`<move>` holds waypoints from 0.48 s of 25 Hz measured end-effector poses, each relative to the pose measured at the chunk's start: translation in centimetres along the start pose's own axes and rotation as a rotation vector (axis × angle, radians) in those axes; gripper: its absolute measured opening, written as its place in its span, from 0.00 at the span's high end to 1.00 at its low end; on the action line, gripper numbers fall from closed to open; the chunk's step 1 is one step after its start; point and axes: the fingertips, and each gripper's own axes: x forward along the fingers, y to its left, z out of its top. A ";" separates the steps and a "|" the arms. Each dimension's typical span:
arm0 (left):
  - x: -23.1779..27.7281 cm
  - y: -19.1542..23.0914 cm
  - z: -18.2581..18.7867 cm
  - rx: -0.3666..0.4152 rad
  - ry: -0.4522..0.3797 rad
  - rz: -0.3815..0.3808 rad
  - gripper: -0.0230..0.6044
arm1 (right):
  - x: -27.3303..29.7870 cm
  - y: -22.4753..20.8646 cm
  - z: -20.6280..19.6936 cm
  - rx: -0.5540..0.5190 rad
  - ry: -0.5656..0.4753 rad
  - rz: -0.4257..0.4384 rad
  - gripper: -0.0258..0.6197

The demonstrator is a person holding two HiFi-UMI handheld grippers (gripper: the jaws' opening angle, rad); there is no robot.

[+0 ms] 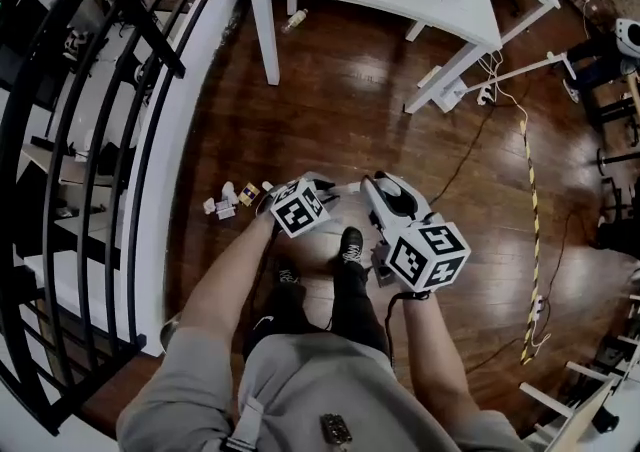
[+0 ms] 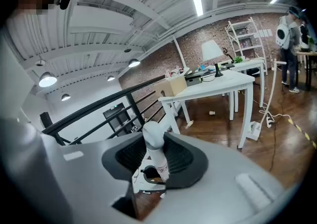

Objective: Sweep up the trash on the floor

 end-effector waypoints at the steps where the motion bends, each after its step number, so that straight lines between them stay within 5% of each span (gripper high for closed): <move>1: -0.6 0.1 -0.5 0.006 0.003 0.001 0.79 | 0.2 0.8 -0.2 0.001 -0.004 0.003 0.80; 12: -5.0 1.3 -5.0 0.024 0.061 0.018 0.79 | 2.5 5.7 -1.6 0.010 0.010 0.036 0.80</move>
